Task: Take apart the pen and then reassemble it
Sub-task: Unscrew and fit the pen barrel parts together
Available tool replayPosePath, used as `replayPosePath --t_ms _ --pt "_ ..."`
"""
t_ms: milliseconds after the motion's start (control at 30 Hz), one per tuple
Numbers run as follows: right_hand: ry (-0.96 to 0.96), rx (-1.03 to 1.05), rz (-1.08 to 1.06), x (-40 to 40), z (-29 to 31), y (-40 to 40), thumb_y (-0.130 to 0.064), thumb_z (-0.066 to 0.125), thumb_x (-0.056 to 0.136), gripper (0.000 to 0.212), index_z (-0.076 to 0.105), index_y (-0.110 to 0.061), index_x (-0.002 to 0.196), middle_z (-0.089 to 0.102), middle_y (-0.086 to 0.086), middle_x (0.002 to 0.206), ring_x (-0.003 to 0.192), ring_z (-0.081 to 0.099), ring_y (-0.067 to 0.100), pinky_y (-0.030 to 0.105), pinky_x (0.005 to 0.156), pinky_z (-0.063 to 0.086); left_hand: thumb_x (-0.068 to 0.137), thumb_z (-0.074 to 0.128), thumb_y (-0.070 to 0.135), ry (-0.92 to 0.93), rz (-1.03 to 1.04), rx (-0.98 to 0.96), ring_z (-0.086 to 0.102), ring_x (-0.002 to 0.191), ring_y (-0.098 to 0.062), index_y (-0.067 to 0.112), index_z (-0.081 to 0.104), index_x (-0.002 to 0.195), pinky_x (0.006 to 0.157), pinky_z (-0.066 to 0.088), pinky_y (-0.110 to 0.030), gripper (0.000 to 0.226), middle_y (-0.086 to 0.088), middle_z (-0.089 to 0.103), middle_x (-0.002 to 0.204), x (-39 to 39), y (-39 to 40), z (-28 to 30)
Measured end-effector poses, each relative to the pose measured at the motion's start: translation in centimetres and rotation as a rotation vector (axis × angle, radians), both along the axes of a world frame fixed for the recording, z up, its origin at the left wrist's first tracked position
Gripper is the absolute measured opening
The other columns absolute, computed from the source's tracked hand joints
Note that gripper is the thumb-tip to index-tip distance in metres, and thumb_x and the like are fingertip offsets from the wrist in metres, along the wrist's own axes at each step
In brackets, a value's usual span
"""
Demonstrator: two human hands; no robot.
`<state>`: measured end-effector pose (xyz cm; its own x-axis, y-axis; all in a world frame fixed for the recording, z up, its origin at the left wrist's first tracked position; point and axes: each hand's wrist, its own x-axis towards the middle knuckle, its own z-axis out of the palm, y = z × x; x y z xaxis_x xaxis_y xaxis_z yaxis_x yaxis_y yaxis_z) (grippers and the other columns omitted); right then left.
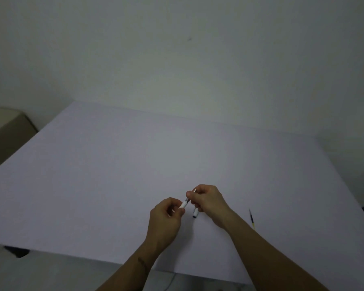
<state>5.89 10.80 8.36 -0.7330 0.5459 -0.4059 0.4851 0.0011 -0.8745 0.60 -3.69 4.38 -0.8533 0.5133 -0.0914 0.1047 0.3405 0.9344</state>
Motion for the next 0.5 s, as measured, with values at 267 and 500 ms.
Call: replayPosePath --t_ms 267,500 --pt "0.071 -0.059 -0.033 1.8 0.4 0.5 -0.011 0.068 0.083 0.007 0.074 -0.013 0.083 0.07 0.003 0.073 0.064 0.059 0.015 0.026 0.058 0.047 0.085 0.07 0.016 -0.004 -0.039 -0.008 0.06 0.065 -0.006 0.026 0.067 0.081 0.052 0.047 -0.009 0.011 0.007 0.065 0.073 0.4 0.9 0.0" --pt "-0.024 0.022 0.013 2.0 0.8 0.5 -0.025 0.072 0.082 0.012 0.071 -0.013 0.077 0.064 0.002 0.065 0.059 0.056 0.014 0.026 0.055 0.047 0.084 0.071 0.015 0.009 -0.056 -0.003 0.06 0.066 -0.002 0.026 0.066 0.079 0.05 0.046 -0.006 0.014 0.009 0.064 0.071 0.6 1.1 0.0"
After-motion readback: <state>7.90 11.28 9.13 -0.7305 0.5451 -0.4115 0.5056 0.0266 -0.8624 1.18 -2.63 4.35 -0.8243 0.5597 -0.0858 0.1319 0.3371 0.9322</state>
